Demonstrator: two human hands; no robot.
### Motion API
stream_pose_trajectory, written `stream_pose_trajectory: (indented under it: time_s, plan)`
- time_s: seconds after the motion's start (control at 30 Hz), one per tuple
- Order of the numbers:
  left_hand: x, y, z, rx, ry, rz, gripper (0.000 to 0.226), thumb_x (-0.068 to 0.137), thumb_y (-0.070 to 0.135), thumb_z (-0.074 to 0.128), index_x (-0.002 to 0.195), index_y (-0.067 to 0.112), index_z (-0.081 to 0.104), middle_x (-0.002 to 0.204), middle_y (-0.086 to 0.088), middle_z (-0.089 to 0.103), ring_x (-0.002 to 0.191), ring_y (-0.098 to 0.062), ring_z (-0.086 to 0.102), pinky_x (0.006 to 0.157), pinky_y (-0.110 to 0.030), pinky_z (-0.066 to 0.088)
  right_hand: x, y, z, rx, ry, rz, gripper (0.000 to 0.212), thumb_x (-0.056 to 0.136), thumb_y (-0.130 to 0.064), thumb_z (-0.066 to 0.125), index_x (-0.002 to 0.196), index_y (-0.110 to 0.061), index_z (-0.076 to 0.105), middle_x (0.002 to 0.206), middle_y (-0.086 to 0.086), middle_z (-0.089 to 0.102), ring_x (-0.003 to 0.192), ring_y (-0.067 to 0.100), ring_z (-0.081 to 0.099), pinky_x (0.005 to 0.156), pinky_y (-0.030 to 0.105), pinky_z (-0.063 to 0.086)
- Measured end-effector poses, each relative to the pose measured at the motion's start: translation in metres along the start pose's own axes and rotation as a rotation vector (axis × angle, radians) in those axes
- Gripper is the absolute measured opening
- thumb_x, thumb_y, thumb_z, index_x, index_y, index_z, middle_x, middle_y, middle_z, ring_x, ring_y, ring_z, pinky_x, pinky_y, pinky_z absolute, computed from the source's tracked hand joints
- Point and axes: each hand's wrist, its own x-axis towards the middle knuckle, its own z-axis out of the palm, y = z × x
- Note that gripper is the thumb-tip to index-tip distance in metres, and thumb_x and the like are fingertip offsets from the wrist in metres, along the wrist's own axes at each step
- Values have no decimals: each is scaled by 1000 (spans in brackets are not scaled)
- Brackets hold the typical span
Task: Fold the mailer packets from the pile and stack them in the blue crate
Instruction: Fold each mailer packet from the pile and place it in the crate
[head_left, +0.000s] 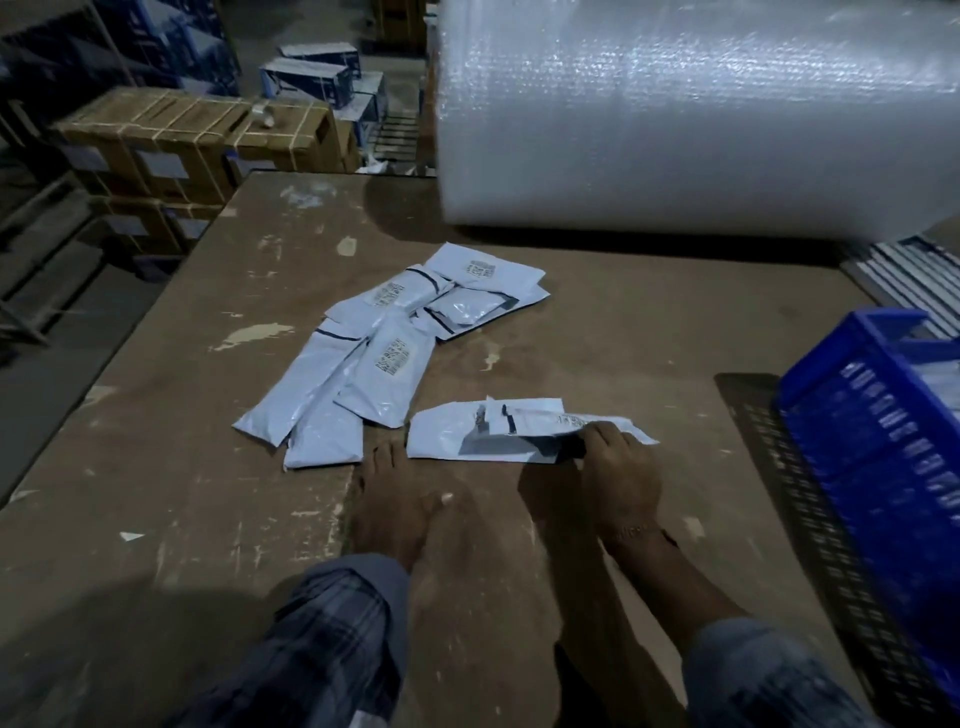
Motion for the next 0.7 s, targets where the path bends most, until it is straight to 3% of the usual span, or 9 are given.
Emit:
stream_pose_trajectory:
  time_s: [0.1,0.17,0.27,0.37,0.47,0.53,0.57,0.63,0.7]
  plan:
    - [-12,0,8,150,59,62,106,89,60,73,167,20,14,168,-13,22,153,-37,29,116,-54,39,-32,15,-29,32,126,32,10,82,-6,62,82,-15,66,85,4,66,65,29,61,54,36,40]
    - [-24,3,12,207,98,130,96,96,50,67,168,24,11,171,-13,15,154,-36,26,116,-52,41,-47,20,-51,76,209,81,19,89,-12,48,81,-13,66,84,6,65,62,31,59,52,36,40]
    - [-28,10,18,329,106,404,74,93,18,65,162,19,36,172,-12,22,151,-36,36,111,-52,48,-76,30,-63,76,243,77,28,90,-18,41,79,-13,66,77,9,64,64,33,58,54,39,44]
    - [-8,9,31,495,11,642,47,96,17,57,143,12,61,168,-13,37,145,-38,49,99,-51,55,-107,42,-57,28,143,-3,16,88,-8,52,82,-14,66,78,9,62,77,36,56,68,45,44]
    - [12,16,33,475,-187,452,55,93,29,62,145,13,61,160,-18,48,129,-39,64,89,-52,59,-133,45,-53,80,-15,-38,21,83,-19,64,101,-12,70,92,9,67,94,37,58,82,46,42]
    - [28,18,38,512,-196,404,77,99,25,67,165,11,29,174,-17,17,147,-38,44,108,-51,47,-150,43,-55,134,-123,-57,48,82,-38,70,120,-10,69,111,12,69,111,36,60,96,47,43]
    - [34,21,39,526,-232,375,83,103,24,62,169,12,13,177,-14,1,154,-37,30,116,-50,38,-158,42,-55,162,-139,-77,50,81,-36,73,123,-9,68,117,13,69,116,36,61,100,46,42]
    - [41,25,42,495,-264,297,82,105,23,57,169,16,7,177,-10,-7,156,-37,19,121,-51,29,-176,37,-52,216,-167,-113,43,78,-19,74,120,-10,69,120,14,67,114,37,62,99,42,43]
    - [32,37,41,317,-236,236,74,104,22,54,168,20,17,177,-8,-1,155,-39,22,122,-56,29,-190,30,-52,279,-217,-161,35,81,-14,70,116,-12,69,115,13,64,103,38,64,87,42,49]
